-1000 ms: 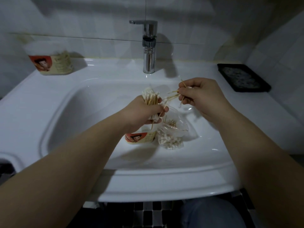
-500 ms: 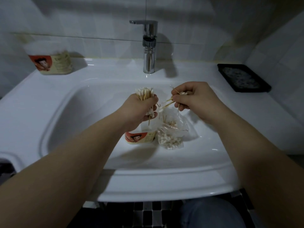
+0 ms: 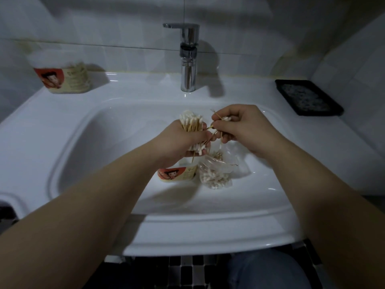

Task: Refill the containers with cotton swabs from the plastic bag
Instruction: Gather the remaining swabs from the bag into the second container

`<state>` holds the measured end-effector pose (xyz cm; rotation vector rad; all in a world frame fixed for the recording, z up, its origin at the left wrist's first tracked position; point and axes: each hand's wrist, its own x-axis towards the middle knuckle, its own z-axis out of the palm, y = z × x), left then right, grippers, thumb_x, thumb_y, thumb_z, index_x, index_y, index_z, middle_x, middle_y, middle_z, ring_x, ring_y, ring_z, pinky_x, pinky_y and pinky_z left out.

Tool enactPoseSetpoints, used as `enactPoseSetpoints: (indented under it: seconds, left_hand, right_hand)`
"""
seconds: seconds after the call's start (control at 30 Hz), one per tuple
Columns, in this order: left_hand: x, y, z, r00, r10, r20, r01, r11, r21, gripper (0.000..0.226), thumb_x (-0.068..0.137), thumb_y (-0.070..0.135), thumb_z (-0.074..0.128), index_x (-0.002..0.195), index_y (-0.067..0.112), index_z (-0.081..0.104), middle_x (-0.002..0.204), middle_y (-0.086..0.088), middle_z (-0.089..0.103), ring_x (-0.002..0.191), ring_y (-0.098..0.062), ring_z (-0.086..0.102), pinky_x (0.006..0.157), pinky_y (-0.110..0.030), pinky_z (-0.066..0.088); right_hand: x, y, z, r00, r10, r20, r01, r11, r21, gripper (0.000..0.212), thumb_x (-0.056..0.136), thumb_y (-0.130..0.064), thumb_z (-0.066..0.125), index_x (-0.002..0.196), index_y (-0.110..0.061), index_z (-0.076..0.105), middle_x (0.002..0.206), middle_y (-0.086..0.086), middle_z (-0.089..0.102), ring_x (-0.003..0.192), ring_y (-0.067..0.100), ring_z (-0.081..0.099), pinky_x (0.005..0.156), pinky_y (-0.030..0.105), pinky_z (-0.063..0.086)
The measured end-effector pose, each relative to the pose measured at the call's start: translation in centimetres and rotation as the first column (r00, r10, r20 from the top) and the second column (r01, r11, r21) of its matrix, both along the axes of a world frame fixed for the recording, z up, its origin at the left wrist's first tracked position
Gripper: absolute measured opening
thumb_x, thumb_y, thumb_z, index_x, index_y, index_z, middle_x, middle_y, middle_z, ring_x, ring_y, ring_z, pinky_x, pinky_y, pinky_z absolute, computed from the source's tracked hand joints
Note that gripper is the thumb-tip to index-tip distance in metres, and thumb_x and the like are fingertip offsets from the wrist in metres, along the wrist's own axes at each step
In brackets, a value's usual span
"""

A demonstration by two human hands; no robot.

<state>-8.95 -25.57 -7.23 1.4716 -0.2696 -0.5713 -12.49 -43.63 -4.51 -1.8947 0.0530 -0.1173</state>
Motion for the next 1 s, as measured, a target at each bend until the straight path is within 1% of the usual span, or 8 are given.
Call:
enactPoseSetpoints:
  seconds: [0.13, 0.23, 0.37, 0.47, 0.53, 0.67, 0.83, 1.0]
  left_hand:
    - [0.0, 0.1, 0.3, 1.000, -0.010, -0.011, 0.010, 1.000, -0.004, 0.013, 0.096, 0.001, 0.064, 0.101, 0.014, 0.063, 0.090, -0.006, 0.074, 0.069, -0.014, 0.067, 0.065, -0.030, 0.056]
    - [-0.1, 0.2, 0.2, 0.999, 0.006, -0.045, -0.006, 1.000, -0.001, 0.023, 0.097, 0.001, 0.062, 0.116, 0.015, 0.063, 0.083, -0.004, 0.067, 0.069, -0.014, 0.067, 0.063, -0.029, 0.056]
    - [-0.1, 0.1, 0.3, 0.999, 0.023, -0.042, -0.022, 0.999, 0.026, 0.021, 0.096, 0.000, 0.063, 0.116, 0.007, 0.067, 0.086, -0.007, 0.071, 0.069, -0.016, 0.066, 0.062, -0.029, 0.053]
    - [0.0, 0.2, 0.6, 0.999, 0.035, -0.032, -0.034, 0.999, 0.031, 0.018, 0.096, 0.000, 0.062, 0.110, 0.009, 0.068, 0.096, -0.010, 0.077, 0.069, -0.017, 0.064, 0.063, -0.029, 0.052]
    - [-0.1, 0.2, 0.7, 0.997, 0.052, -0.051, -0.051, 0.998, 0.025, 0.020, 0.095, -0.001, 0.063, 0.110, 0.012, 0.068, 0.092, -0.008, 0.076, 0.066, -0.014, 0.063, 0.060, -0.026, 0.053]
    - [-0.3, 0.0, 0.6, 0.992, 0.087, -0.097, -0.084, 0.996, 0.031, 0.019, 0.095, 0.000, 0.063, 0.112, 0.006, 0.067, 0.085, -0.008, 0.065, 0.066, -0.015, 0.059, 0.057, -0.027, 0.054]
    - [0.0, 0.1, 0.3, 0.990, 0.132, -0.049, -0.130, 0.991, 0.035, 0.010, 0.096, 0.016, 0.069, 0.102, 0.009, 0.065, 0.074, -0.004, 0.060, 0.062, -0.016, 0.058, 0.060, -0.028, 0.054]
    - [0.4, 0.3, -0.2, 0.991, 0.132, -0.023, -0.131, 0.991, 0.013, 0.009, 0.095, 0.014, 0.070, 0.102, 0.009, 0.067, 0.091, -0.008, 0.070, 0.082, -0.018, 0.069, 0.073, -0.034, 0.061]
  right_hand:
    - [0.3, -0.5, 0.3, 0.988, -0.137, 0.068, 0.132, 0.988, 0.079, 0.010, 0.090, 0.000, 0.073, 0.100, -0.003, 0.074, 0.081, 0.017, 0.072, 0.059, 0.014, 0.067, 0.055, 0.025, 0.054]
    - [0.4, -1.0, 0.4, 0.978, -0.189, 0.087, 0.181, 0.979, 0.096, 0.010, 0.090, -0.002, 0.072, 0.098, -0.008, 0.074, 0.085, 0.016, 0.075, 0.062, 0.015, 0.066, 0.055, 0.024, 0.053]
    - [0.5, -1.1, 0.3, 0.985, -0.161, 0.065, 0.158, 0.986, 0.052, 0.013, 0.090, -0.002, 0.072, 0.098, -0.011, 0.076, 0.085, 0.019, 0.074, 0.062, 0.015, 0.064, 0.056, 0.026, 0.051]
    - [0.4, -1.0, 0.2, 0.991, -0.128, 0.042, 0.128, 0.992, 0.014, 0.013, 0.090, -0.002, 0.071, 0.098, -0.011, 0.076, 0.065, 0.002, 0.070, 0.055, 0.010, 0.061, 0.054, 0.023, 0.049]
    - [0.3, -0.8, 0.3, 0.992, -0.121, 0.036, 0.121, 0.993, -0.005, 0.013, 0.091, -0.002, 0.071, 0.100, -0.009, 0.076, 0.062, 0.001, 0.068, 0.051, 0.008, 0.059, 0.052, 0.021, 0.048]
    - [0.3, -0.9, 0.3, 0.988, -0.147, 0.053, 0.147, 0.989, 0.019, 0.015, 0.090, -0.001, 0.070, 0.094, -0.014, 0.076, 0.080, 0.013, 0.073, 0.056, 0.011, 0.062, 0.053, 0.023, 0.048]
    - [0.1, -0.8, 0.3, 0.995, -0.097, 0.010, 0.097, 0.994, -0.046, 0.013, 0.089, 0.000, 0.072, 0.100, -0.006, 0.076, 0.061, -0.002, 0.070, 0.049, 0.007, 0.058, 0.051, 0.023, 0.049]
    - [-0.2, -0.2, 0.2, 0.999, 0.007, -0.054, -0.013, 0.994, -0.110, 0.012, 0.088, -0.001, 0.076, 0.099, -0.001, 0.072, 0.060, 0.005, 0.065, 0.047, 0.007, 0.058, 0.050, 0.020, 0.047]
